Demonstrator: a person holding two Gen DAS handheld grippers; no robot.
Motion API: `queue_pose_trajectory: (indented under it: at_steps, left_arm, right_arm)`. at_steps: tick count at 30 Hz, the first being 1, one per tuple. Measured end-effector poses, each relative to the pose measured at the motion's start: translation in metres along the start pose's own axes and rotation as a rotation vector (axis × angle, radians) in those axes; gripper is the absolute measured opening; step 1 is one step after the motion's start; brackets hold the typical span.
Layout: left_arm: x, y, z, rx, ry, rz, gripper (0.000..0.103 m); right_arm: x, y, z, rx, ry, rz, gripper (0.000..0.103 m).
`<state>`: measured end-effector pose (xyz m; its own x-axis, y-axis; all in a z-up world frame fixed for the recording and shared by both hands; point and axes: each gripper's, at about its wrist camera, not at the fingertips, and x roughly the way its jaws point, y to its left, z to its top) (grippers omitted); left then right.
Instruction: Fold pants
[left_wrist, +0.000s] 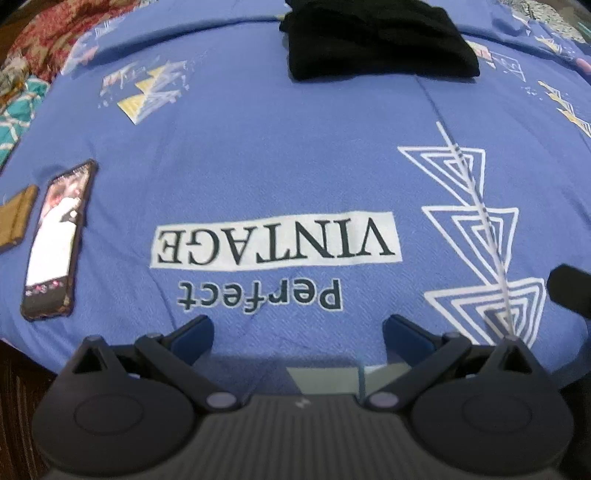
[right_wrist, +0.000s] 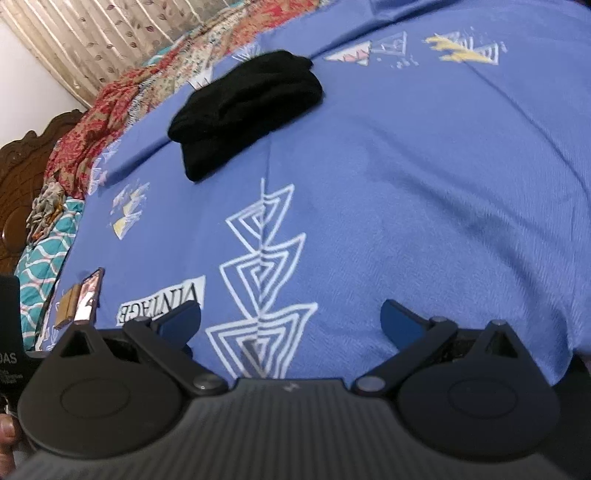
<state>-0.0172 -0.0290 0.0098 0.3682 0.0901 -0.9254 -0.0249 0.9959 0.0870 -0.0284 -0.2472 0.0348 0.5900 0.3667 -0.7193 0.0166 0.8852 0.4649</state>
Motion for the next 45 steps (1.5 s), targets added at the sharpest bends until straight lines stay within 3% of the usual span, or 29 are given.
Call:
queue_pose_trajectory:
  at_steps: [6,10,16,28,45]
  left_arm:
    - [-0.024,-0.002,-0.001,0.023,-0.107,0.076,0.103]
    - [-0.032,0.001,0.000,0.012,-0.137,0.112,0.103]
    - [-0.032,0.008,0.004,-0.018,-0.129,0.134,0.103]
    - [-0.031,0.009,0.001,-0.032,-0.119,0.173,0.103]
    - [-0.027,0.008,0.001,-0.018,-0.105,0.169,0.103]
  right_arm:
    - [-0.006,0.013,-0.001,-0.076,-0.059,-0.022,0.103]
    - [-0.009,0.020,0.000,-0.105,-0.093,-0.035,0.103]
    - [-0.014,0.026,0.000,-0.141,-0.126,-0.029,0.103]
    - [-0.010,0.031,-0.006,-0.103,-0.108,-0.026,0.103]
    - [-0.008,0.026,-0.003,-0.100,-0.090,-0.018,0.103]
